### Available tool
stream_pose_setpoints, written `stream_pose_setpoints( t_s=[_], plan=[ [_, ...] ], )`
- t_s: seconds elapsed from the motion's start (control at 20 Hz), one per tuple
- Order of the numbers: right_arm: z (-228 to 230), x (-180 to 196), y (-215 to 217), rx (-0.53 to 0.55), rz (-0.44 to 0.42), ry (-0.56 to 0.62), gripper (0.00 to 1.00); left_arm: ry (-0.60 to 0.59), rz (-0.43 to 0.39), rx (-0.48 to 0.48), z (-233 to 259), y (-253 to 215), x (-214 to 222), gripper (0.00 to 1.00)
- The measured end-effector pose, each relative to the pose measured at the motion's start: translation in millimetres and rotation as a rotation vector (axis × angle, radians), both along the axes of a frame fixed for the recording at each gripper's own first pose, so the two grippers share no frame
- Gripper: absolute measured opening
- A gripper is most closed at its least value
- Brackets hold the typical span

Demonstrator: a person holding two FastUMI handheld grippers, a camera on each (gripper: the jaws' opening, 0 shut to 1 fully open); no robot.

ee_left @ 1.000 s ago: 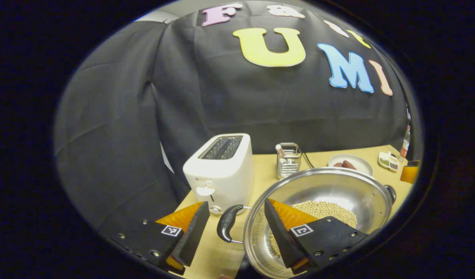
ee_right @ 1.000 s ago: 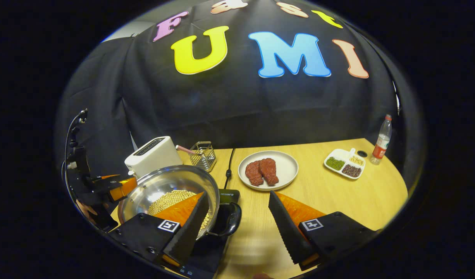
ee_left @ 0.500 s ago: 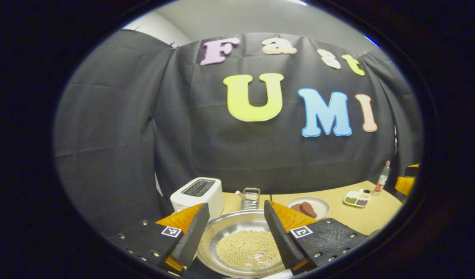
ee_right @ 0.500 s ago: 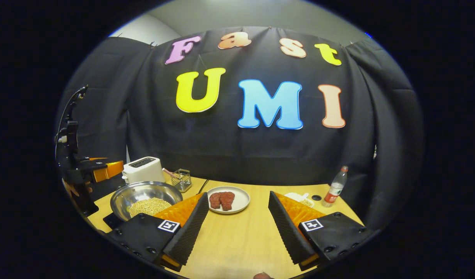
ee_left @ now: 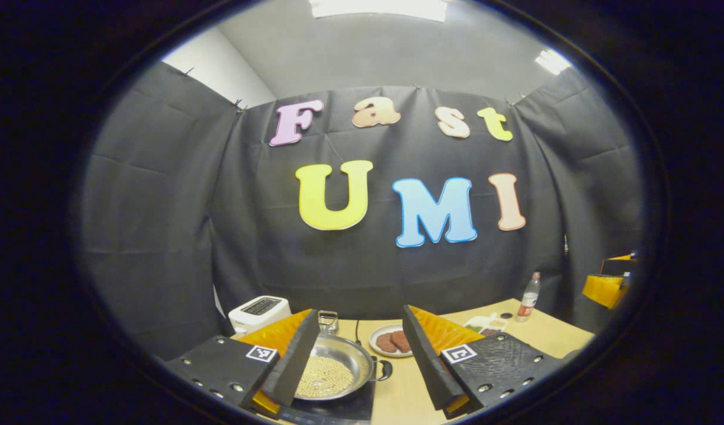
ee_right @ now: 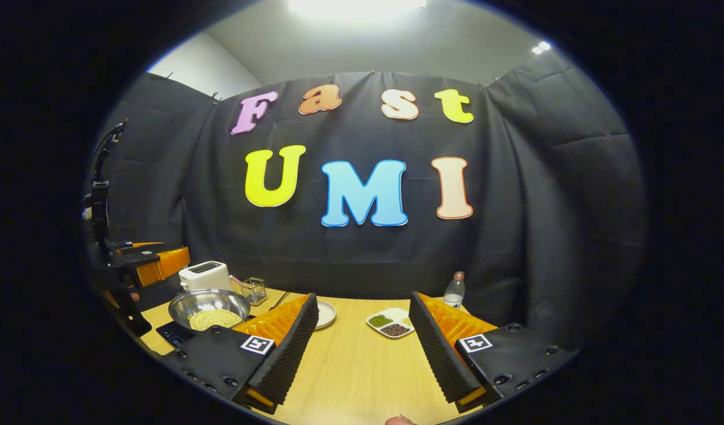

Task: First push the handle of the pot to place it horizontally, then grasp the pot with both hands and set it on the induction cooktop.

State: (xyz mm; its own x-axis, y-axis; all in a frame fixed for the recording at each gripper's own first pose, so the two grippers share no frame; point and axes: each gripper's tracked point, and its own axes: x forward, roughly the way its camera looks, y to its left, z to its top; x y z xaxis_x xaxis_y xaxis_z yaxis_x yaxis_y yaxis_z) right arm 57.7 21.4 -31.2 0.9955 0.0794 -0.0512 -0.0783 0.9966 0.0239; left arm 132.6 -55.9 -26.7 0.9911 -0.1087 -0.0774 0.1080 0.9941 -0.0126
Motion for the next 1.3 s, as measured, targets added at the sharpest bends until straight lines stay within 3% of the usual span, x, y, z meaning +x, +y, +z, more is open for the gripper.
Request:
stream_pose_setpoints(
  t_s=[0.15, 0.2, 0.3, 0.35, 0.4, 0.5, 0.6, 0.95, 1.0, 1.05, 1.3],
  plan=[
    [11, -25, -28, 0.009, -0.016, -0.038, 0.98, -0.035, -0.003, 0.004, 25, -22, -38, 0.83],
    [14, -33, -35, 0.013, -0.02, -0.05, 0.92, -0.052, 0.001, 0.01, 33, -26, -49, 0.82],
    [18, -47, -45, 0.025, -0.028, -0.061, 0.97, -0.075, -0.008, 0.013, 47, -36, -72, 0.82],
    [23, -52, -47, 0.032, -0.027, -0.07, 0.97, -0.08, -0.014, 0.013, 53, -39, -86, 0.88],
    [29, -58, -49, 0.035, -0.027, -0.084, 0.97, -0.084, -0.01, 0.014, 58, -39, -97, 0.82],
    [38, -70, -55, 0.019, -0.037, -0.11, 0.92, -0.095, -0.005, 0.006, 64, -38, -112, 0.82],
    [43, -79, -57, 0.002, -0.05, -0.124, 0.98, -0.105, -0.005, 0.0, 69, -38, -125, 0.85],
    [47, -116, -59, -0.003, -0.114, -0.135, 0.97, -0.128, 0.028, -0.027, 76, 4, -161, 0.82],
    [45, -124, -59, -0.007, -0.119, -0.129, 0.97, -0.129, 0.031, -0.029, 75, 11, -165, 0.88],
    [45, -130, -56, -0.009, -0.123, -0.125, 0.97, -0.13, 0.033, -0.031, 74, 16, -169, 0.82],
    [45, -149, -48, 0.0, -0.126, -0.118, 0.98, -0.124, 0.039, -0.052, 66, 38, -182, 0.82]
  ],
)
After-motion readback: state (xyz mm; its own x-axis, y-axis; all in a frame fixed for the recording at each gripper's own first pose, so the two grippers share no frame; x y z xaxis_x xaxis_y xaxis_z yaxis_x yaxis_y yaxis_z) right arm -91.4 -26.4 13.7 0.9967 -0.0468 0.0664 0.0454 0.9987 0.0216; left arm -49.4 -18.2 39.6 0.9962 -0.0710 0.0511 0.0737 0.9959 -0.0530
